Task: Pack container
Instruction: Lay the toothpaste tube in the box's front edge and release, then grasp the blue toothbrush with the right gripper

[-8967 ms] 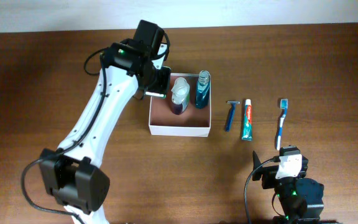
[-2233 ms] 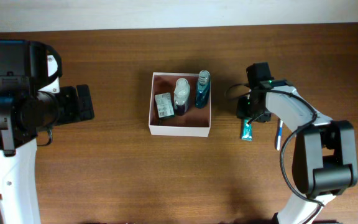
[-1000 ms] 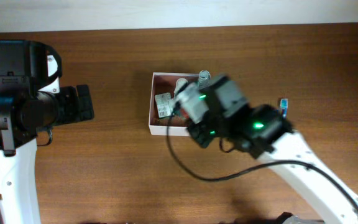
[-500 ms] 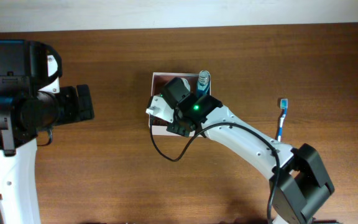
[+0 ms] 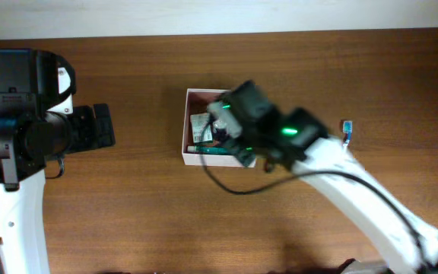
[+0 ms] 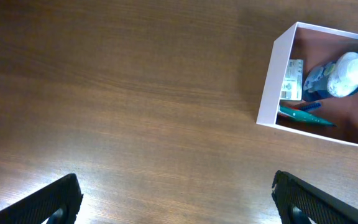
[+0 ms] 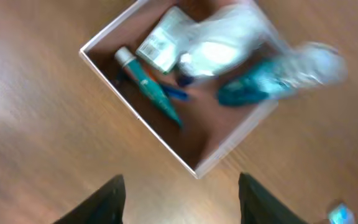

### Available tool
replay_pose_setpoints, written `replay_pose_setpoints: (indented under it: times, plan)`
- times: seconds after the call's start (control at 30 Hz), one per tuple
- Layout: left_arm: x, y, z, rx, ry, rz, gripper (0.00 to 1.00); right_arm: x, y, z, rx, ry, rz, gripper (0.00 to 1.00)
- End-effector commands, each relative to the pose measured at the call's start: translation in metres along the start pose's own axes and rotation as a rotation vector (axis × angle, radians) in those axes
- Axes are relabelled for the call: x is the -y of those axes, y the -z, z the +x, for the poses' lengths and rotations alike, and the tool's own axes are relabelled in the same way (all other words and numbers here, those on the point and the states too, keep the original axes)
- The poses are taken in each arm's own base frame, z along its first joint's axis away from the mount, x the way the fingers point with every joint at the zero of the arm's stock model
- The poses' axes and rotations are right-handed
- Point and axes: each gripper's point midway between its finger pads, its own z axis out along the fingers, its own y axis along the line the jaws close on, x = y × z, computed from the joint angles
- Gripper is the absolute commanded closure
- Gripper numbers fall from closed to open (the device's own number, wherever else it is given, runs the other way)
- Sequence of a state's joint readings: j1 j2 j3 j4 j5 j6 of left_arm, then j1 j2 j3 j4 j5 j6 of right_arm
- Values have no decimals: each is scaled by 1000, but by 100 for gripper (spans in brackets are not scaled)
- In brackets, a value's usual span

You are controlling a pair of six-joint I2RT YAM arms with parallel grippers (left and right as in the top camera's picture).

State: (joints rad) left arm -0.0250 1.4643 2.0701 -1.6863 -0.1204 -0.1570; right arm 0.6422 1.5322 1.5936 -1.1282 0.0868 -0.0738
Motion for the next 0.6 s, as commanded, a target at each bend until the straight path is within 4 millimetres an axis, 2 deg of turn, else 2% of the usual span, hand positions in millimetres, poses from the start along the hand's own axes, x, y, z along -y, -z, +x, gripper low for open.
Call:
replay_pose_setpoints:
  times: [0.0, 0.17, 0.2, 0.23, 0.27, 0.43, 0.57]
  plan:
    - [0, 0, 0, 0, -7, -1, 0, 44, 26, 18, 2, -283, 75, 46]
    - [0, 0, 0, 0, -7, -1, 0, 112, 23, 58, -74, -558, 180, 46]
    - [0, 0, 0, 0, -7, -1, 0, 127, 18, 68, -86, -623, 204, 46]
    - [0, 0, 0, 0, -7, -1, 0, 150, 9, 87, -111, -735, 236, 44]
    - [0, 0, 0, 0, -7, -1, 0, 163, 2, 98, -126, -793, 255, 44]
    - [0, 0, 0, 0, -7, -1, 0, 209, -44, 157, -210, -970, 306, 44]
    - [0, 0, 0, 0, -7, -1, 0, 229, -83, 194, -286, -1049, 314, 44]
